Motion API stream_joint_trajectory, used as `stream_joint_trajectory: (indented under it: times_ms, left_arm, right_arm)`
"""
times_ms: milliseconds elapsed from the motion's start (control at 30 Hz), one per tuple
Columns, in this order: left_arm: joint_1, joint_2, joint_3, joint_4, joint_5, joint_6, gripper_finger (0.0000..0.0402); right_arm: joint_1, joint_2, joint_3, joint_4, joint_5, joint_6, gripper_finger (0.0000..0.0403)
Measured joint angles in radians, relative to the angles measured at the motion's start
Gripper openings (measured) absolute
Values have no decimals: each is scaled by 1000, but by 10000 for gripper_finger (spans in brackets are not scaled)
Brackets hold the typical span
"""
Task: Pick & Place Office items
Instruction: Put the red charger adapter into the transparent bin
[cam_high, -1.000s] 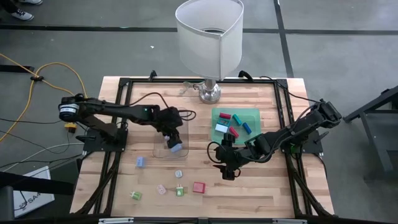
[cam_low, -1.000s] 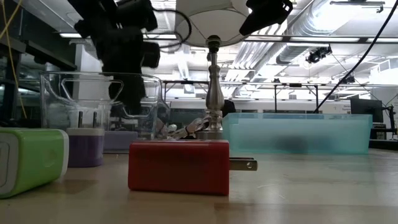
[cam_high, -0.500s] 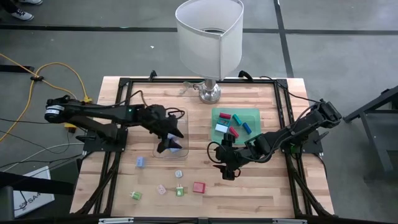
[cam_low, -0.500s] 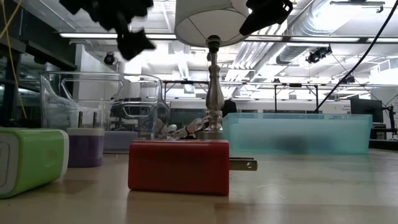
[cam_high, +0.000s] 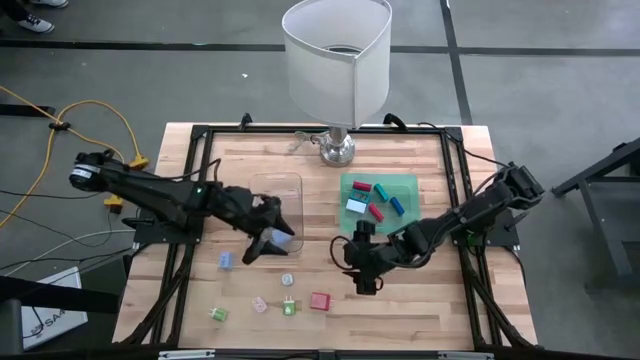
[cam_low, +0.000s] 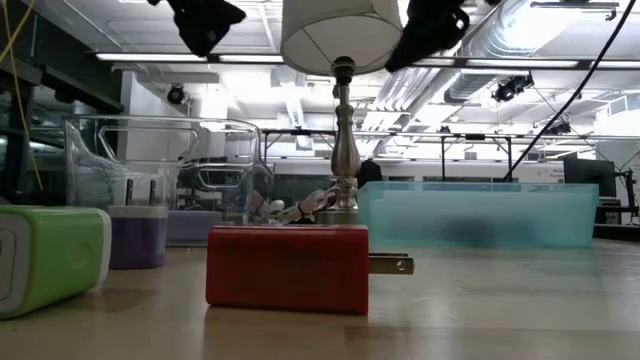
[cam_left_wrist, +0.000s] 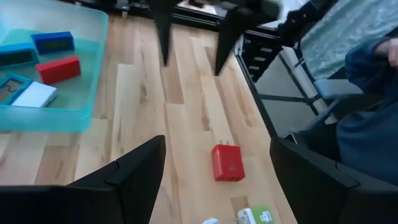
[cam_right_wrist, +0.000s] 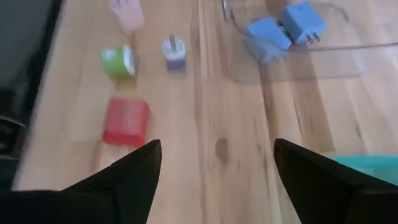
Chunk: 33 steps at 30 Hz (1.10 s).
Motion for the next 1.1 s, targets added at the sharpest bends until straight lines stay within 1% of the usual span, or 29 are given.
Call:
stream_joint_trajectory:
  times_ms: [133,200,300,400,567,767,833,900,1100]
  left_arm:
    - [-72,0,0,-1,-95,7,282]
    - [-110,1,0,1,-151,7,282]
    - [-163,2,0,0,-224,0,282]
    - [-210,2,0,0,-280,-2,282]
    - [-273,2,0,0,-351,-3,282]
    - [-311,2,0,1,-376,-3,282]
    - [-316,2,0,1,-376,-4,282]
    - [-316,3,0,0,-376,-5,282]
    - [-316,3,0,2,-376,-6,282]
  right_arm:
    - [9,17,-1,-9,-2,-20,298]
    - [9,20,-1,-40,-3,-12,298]
    - [8,21,-1,-112,-2,31,298]
    - [12,21,-2,-222,-3,95,298]
    - [54,21,-2,-360,0,190,298]
    - [146,20,-34,-401,14,248,298]
    - [187,20,-61,-405,54,273,298]
    - [229,19,-96,-406,115,309,298]
    - [356,-30,-248,-401,338,481,298]
